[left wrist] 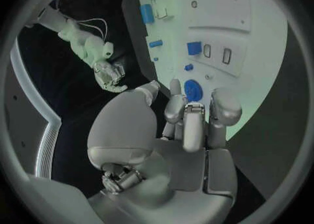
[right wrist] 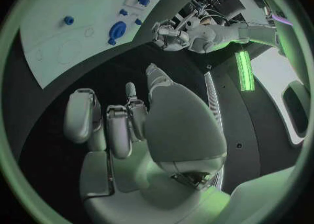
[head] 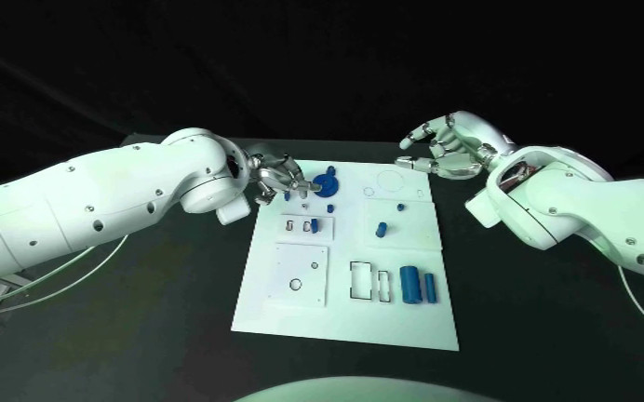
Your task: Assemble the parts on the task board
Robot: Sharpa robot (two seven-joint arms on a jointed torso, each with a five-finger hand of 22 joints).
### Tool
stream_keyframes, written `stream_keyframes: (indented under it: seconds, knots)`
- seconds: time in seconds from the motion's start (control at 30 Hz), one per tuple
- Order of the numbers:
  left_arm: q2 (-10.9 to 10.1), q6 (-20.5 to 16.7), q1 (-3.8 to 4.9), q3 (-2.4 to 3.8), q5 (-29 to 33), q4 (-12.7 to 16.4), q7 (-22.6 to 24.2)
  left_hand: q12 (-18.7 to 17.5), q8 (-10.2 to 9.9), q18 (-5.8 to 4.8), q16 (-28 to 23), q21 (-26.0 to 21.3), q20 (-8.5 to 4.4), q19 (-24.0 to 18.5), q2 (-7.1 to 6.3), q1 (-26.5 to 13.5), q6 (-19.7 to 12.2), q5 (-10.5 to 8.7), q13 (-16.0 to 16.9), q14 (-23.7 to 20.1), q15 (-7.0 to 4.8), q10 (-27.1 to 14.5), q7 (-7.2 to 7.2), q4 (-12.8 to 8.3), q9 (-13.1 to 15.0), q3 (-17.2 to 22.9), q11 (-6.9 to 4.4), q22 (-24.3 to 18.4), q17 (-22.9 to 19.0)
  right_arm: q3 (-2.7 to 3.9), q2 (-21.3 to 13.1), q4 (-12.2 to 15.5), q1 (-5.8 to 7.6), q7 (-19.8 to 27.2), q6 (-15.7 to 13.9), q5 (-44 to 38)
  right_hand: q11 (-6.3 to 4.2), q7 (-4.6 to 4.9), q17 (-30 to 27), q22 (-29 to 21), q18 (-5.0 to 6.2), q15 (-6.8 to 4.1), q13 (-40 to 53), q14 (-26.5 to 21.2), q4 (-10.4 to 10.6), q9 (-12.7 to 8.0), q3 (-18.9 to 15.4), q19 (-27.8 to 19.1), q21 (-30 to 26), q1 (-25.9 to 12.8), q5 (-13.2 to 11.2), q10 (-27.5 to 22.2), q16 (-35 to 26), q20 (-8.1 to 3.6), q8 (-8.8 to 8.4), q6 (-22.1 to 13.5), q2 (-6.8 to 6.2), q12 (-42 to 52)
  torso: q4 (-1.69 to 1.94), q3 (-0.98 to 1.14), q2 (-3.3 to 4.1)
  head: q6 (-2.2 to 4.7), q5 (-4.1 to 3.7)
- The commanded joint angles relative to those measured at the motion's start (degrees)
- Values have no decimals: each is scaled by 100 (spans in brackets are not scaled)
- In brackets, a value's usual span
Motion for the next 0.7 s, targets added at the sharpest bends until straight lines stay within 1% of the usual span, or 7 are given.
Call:
stream_keyframes:
  seconds: [0.03, 0.17, 0.3, 0.47, 0.57, 0.6, 0.7]
  knots:
    - [153, 743, 54, -40, -645, -96, -654, -14, 26, -78, -14, 46, -1, 31, 2, -93, -51, -39, -28, 445, -45, -19, -9, 6, 18, -49, 10, 27, 1012, 0, -7, -30, 6, -43, 194, 78, 8, -8, 765, -9, 48, 12, 394, 414, 21, 7, -7, -36, -25, -8, 24, -28, -38, 2, 18, -49, -17, -22, 26, 12, -19, -8, -2]
    - [375, 928, 109, -86, -845, -232, -754, -17, 31, -84, -24, 67, 1, 36, 11, -143, -76, -40, -29, 438, -39, -33, -2, 4, 34, -65, 17, 63, 996, -1, -2, -68, 7, -107, 212, 2, 9, -6, 758, -15, 50, 12, 391, 413, 22, 6, -15, -39, -34, -19, 20, -30, -41, 2, 19, -60, -24, -24, 36, 13, -9, -22, 8]
    - [564, 1085, 152, -123, -1057, -353, -824, -15, 40, -85, -30, 77, 5, 30, 18, -196, -93, -41, -23, 434, -35, -41, 4, 6, 51, -86, 22, 74, 987, -1, 3, -94, 7, -156, 219, -70, 10, -5, 752, -23, 52, 13, 385, 411, 25, 6, -23, -45, -46, -32, 17, -34, -45, 2, 21, -69, -26, -30, 20, 8, -7, -30, 30]
    - [700, 1243, 170, -158, -1207, -413, -879, -26, 40, -86, -38, 84, 9, 26, 29, -231, -117, -40, -38, 429, -31, -60, 10, 3, 62, -99, 27, 81, 973, -2, 9, -113, 7, -205, 234, -168, 11, -5, 751, -26, 53, 13, 388, 411, 26, 6, -25, -46, -50, -36, 17, -31, -45, 2, 21, -72, -27, -26, 2, 0, 10, -26, 46]
    - [758, 1313, 174, -180, -1239, -445, -897, -46, 32, -87, -46, 94, 14, 23, 39, -266, -153, -40, -66, 423, -25, -91, 20, 3, 71, -114, 36, 94, 961, -3, 12, -120, 7, -218, 236, -194, 11, -5, 747, -28, 54, 13, 387, 410, 25, 6, -26, -48, -54, -38, 18, -32, -47, 2, 22, -75, -27, -27, 1, 2, 13, -37, 42]
    - [777, 1333, 175, -188, -1248, -457, -902, -48, 31, -89, -47, 100, 15, 26, 40, -277, -159, -41, -68, 422, -23, -96, 22, 3, 74, -120, 38, 105, 959, -3, 12, -121, 6, -223, 235, -202, 11, -5, 747, -28, 54, 13, 387, 410, 25, 6, -26, -48, -54, -38, 18, -32, -47, 2, 22, -75, -27, -27, 8, 3, 7, -46, 37]
    - [817, 1389, 176, -203, -1283, -483, -915, -52, 36, -89, -51, 107, 21, 19, 43, -329, -175, -42, -72, 419, -16, -110, 28, 6, 88, -151, 45, 111, 953, -3, 14, -125, 6, -232, 229, -218, 11, -4, 749, -26, 53, 13, 389, 410, 25, 6, -28, -46, -52, -41, 18, -31, -47, 2, 23, -78, -28, -25, 10, 4, 9, -58, 29]
